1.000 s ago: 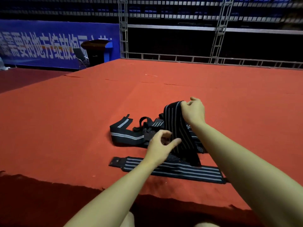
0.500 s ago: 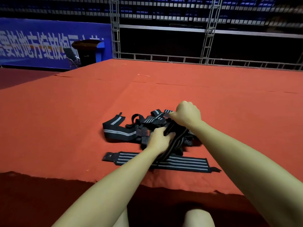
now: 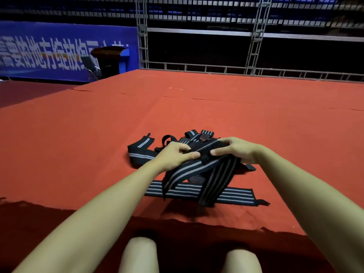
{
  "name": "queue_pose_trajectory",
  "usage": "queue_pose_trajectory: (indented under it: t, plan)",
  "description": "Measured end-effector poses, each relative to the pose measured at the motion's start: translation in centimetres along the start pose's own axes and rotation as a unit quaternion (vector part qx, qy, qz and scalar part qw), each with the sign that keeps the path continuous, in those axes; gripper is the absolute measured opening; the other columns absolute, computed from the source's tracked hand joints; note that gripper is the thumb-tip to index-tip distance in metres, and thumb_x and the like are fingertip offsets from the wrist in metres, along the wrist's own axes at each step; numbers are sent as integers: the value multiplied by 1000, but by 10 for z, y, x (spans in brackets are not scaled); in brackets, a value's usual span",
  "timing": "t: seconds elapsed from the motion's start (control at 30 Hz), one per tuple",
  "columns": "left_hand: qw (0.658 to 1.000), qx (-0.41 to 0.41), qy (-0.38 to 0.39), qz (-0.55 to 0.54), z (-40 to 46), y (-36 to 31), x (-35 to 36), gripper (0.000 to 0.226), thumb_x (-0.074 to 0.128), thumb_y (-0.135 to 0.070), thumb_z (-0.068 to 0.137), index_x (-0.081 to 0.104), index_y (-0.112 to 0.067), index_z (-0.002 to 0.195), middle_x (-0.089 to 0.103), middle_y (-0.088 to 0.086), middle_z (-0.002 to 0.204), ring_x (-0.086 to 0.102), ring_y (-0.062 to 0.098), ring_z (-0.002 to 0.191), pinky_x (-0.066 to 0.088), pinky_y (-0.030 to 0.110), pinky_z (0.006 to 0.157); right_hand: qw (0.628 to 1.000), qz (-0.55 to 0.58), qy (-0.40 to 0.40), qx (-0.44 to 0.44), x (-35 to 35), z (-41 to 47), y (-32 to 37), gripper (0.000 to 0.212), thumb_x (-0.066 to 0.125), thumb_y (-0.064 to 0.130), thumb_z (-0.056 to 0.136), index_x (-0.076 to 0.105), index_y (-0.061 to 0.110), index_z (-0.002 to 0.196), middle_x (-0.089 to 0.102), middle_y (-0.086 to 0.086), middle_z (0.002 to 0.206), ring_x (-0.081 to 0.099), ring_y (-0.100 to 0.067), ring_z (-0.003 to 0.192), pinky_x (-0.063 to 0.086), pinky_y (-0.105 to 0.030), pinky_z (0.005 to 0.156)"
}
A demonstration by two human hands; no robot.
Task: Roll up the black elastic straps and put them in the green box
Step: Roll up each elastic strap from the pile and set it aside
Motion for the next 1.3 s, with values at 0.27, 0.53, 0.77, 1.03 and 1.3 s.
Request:
queue_pose_trajectory:
  t: [0.27,0.53,0.77,1.03,1.3]
  plan:
    - [987,-126,94,20,-18,48,-27,43,74,-58,87,66,-18,74,51,-7,62,43,12,55,37,26,58,995,-66,-73,36,-19,3,-28,28,84,29,84,78,16,108,80,-7,101,77,-24,92,62,-41,85]
    - [984,-159,80,-21,-17,82,-28,16,66,-37,100,70,-22,99,72,-1,100,63,12,92,48,30,86,988,-109,-84,72,-22,9,-45,52,89,60,68,80,22,103,77,-15,107,73,-39,103,54,-59,99]
    - [987,-108,-111,46,-7,82,-53,16,73,-34,95,77,-18,93,66,-3,70,51,12,50,41,23,48,965,-251,-57,52,-25,9,-41,69,78,69,75,54,5,73,42,2,59,37,-17,54,29,-30,58]
    - [963,-174,-199,46,-24,121,-83,31,90,-40,75,78,-12,72,64,-10,54,48,6,43,40,26,55,937,-329,-62,99,-47,-2,-80,51,80,69,72,76,19,84,75,6,75,70,-13,72,52,-33,73]
    - [947,-218,-231,52,-45,148,-90,38,92,-39,73,76,-6,83,67,0,69,56,13,60,42,28,58,938,-283,-146,135,-68,-17,-123,57,81,69,69,66,14,66,62,3,57,56,-13,55,41,-29,58]
Point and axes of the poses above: each hand's wrist, its own z-axis towards the middle knuckle, its own x-axis out of the palm, y = z × x, the point moved 2 cm from there along z, towards the middle knuckle
